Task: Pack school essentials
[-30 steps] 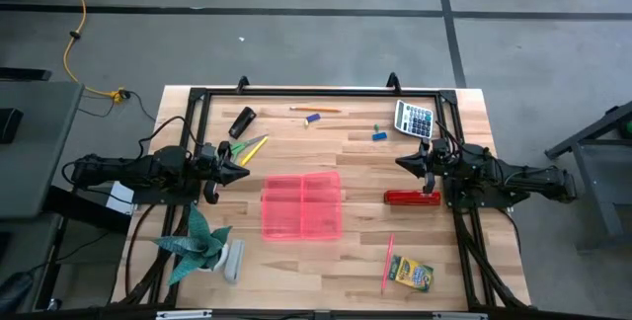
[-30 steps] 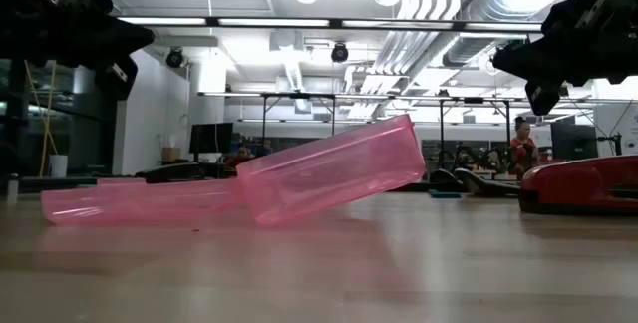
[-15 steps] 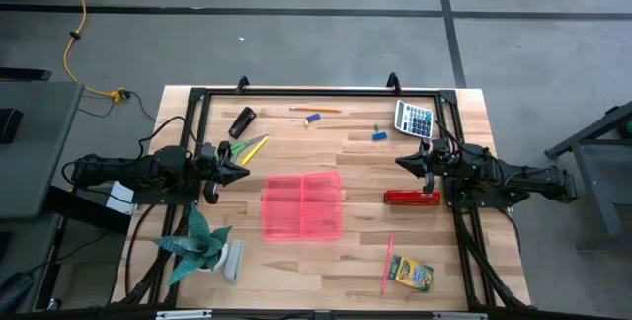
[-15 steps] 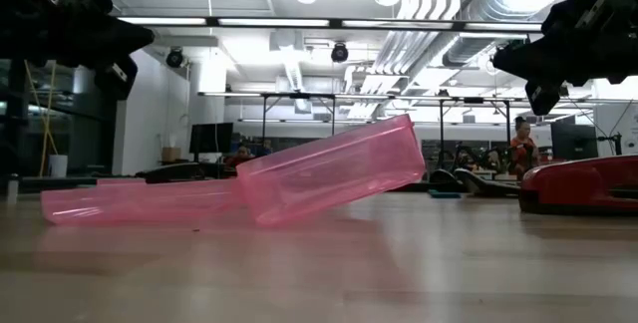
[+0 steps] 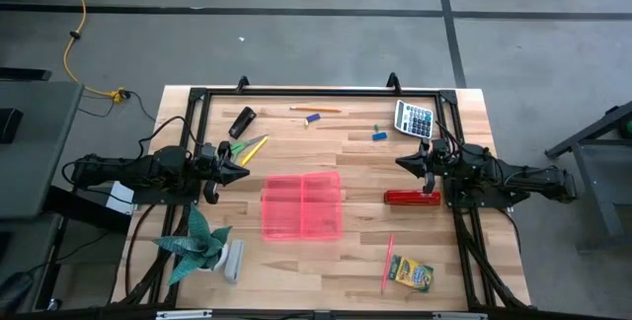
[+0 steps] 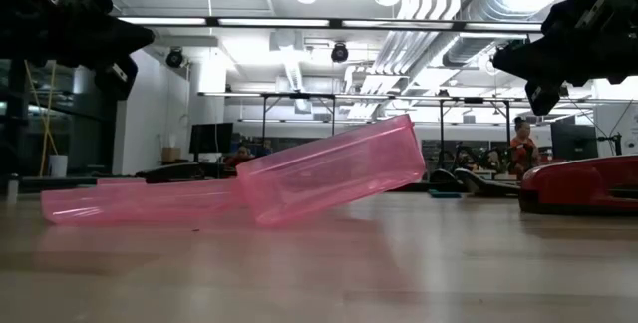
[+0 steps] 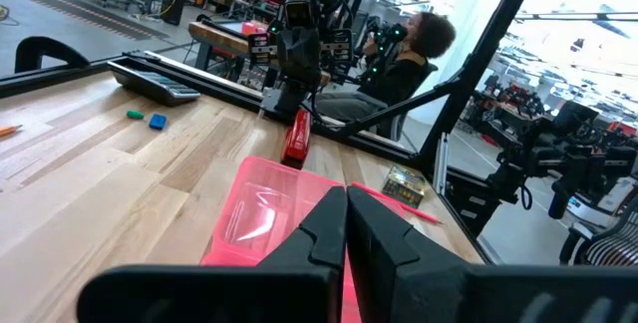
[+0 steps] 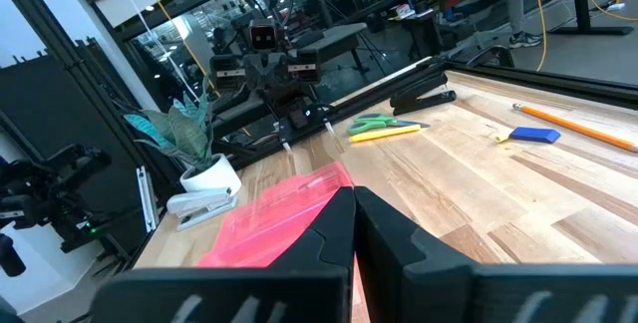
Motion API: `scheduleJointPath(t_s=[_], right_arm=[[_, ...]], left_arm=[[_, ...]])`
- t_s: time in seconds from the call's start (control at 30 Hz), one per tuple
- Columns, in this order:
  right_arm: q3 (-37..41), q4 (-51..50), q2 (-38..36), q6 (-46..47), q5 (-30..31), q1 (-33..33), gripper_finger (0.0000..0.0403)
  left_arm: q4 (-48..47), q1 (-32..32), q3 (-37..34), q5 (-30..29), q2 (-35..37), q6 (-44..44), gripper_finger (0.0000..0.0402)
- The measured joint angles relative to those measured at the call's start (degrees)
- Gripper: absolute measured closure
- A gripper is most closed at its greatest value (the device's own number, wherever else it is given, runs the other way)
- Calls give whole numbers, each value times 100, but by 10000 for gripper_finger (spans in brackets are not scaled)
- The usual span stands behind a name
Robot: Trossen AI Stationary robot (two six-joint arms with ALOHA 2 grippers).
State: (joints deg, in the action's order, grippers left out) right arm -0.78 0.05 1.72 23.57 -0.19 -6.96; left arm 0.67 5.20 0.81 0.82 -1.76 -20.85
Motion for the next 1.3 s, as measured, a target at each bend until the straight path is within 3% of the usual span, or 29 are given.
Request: scheduleJointPath(t_s=[0.3, 0.53, 0.6, 0.73, 0.87, 1.03, 1.2, 1.3], right_arm=[[-2, 1, 0, -1, 0, 0, 402], [-1, 2, -2, 0, -1, -1, 402], [-2, 0, -2, 0, -1, 0, 402], [-1, 1, 0, -2, 0, 0, 402], [-2, 2, -1, -2, 0, 0, 402], [0, 4, 2, -1, 0, 0, 402], [-2, 4, 2, -2, 0, 0, 402], [-1, 4, 4, -1, 0, 0, 402]], left_arm=[[78, 2, -1, -53, -2, -5, 401], [901, 1, -1, -237, -2, -359, 401], [1253, 0, -1, -432, -2, -358, 401], [2248, 6, 13, -1591, -163, -608, 401], [2289, -2, 541, -1921, -890, -736, 401], [924, 71, 2000, -2116, -2662, -891, 401], [-1732, 474, 3726, -1891, -4290, -1380, 401], [-2838, 719, 4508, -1714, -4934, -1589, 402]])
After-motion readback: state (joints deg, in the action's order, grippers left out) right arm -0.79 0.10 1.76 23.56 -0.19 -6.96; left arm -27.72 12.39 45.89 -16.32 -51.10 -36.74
